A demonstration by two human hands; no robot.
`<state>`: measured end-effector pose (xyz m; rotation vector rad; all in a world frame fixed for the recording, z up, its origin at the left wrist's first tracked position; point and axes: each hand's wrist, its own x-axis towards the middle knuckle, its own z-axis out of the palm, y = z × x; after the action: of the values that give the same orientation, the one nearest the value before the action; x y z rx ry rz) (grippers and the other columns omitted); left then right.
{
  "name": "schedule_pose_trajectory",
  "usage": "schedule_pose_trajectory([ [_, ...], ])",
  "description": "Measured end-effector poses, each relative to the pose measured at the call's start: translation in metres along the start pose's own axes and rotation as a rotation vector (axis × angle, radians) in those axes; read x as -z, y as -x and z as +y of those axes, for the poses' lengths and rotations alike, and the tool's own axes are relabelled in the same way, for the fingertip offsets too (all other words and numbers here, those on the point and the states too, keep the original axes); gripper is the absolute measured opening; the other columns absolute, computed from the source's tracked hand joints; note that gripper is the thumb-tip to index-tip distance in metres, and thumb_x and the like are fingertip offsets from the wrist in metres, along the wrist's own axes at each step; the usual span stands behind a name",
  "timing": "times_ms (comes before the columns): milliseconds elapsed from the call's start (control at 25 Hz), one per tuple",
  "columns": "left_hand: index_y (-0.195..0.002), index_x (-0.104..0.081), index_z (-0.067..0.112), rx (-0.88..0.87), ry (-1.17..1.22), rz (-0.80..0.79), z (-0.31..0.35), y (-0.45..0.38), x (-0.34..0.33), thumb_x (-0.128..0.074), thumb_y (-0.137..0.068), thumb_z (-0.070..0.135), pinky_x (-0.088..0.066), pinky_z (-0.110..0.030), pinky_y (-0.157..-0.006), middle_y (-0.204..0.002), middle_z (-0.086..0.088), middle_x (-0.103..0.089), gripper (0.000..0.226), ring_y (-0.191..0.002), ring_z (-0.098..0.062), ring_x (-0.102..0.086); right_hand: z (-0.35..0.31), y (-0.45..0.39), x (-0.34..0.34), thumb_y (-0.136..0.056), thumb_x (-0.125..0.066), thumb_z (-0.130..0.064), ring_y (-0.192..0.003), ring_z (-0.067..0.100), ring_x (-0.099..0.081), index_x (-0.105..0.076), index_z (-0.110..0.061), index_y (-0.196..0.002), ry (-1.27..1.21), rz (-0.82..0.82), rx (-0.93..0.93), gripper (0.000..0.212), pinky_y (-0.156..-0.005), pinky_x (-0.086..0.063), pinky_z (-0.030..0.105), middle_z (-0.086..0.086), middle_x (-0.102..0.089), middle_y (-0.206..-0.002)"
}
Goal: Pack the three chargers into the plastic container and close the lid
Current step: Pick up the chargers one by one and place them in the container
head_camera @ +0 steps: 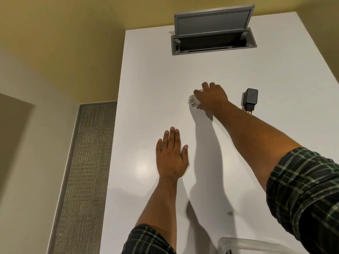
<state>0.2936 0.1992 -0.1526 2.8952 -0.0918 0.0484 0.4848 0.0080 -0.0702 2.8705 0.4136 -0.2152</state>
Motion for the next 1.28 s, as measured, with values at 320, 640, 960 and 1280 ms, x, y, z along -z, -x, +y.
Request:
schedule_pose_trajectory([
  [320,-0.161,-0.017,0.011,-0.064,-0.042,-0.205,0.004,0.020,0.024,-0.027,-0.107,0.040,-0.011,-0.039,-0.128,-0.170,-0.005,-0.010,0.062,-0.158,-0.022,-0.012,-0.010,0.105,-0.020,-0.084,-0.070,-0.043,-0.102,0.029,-0.056,-0.057,-0.008,-0.115,0.012,0.077,0.089,0.049,-0.084,-0.041,0.038,0.007,-0.064,-0.109],
  [640,-0.163,-0.008,0.017,-0.103,-0.047,-0.260,0.013,0.093,0.063,-0.019,-0.107,0.049,0.000,-0.032,-0.129,-0.171,0.003,0.000,0.065,-0.158,-0.014,0.001,-0.019,0.224,0.004,-0.078,-0.072,-0.047,-0.094,0.031,-0.060,-0.061,-0.010,-0.114,-0.211,0.149,0.017,0.053,-0.080,-0.043,0.039,0.007,-0.065,-0.105],
  [960,-0.163,-0.001,0.019,-0.061,-0.068,-0.286,0.003,0.193,0.083,-0.017,-0.107,0.049,0.002,-0.031,-0.129,-0.170,0.005,0.006,0.065,-0.158,-0.012,0.006,-0.025,0.323,0.032,-0.067,-0.075,-0.049,-0.062,0.029,-0.056,-0.058,-0.012,-0.088,-0.380,0.360,-0.019,0.046,-0.055,-0.031,0.028,0.003,-0.059,-0.078],
  [1280,-0.162,0.003,0.019,-0.042,-0.042,-0.336,0.009,0.277,0.082,-0.014,-0.107,0.047,0.003,-0.031,-0.128,-0.170,0.006,0.010,0.064,-0.158,-0.012,0.008,-0.034,0.413,0.030,-0.064,-0.072,-0.058,-0.054,0.025,-0.055,-0.055,-0.016,-0.084,-0.434,0.433,-0.072,0.050,-0.049,-0.030,0.024,-0.003,-0.059,-0.071],
])
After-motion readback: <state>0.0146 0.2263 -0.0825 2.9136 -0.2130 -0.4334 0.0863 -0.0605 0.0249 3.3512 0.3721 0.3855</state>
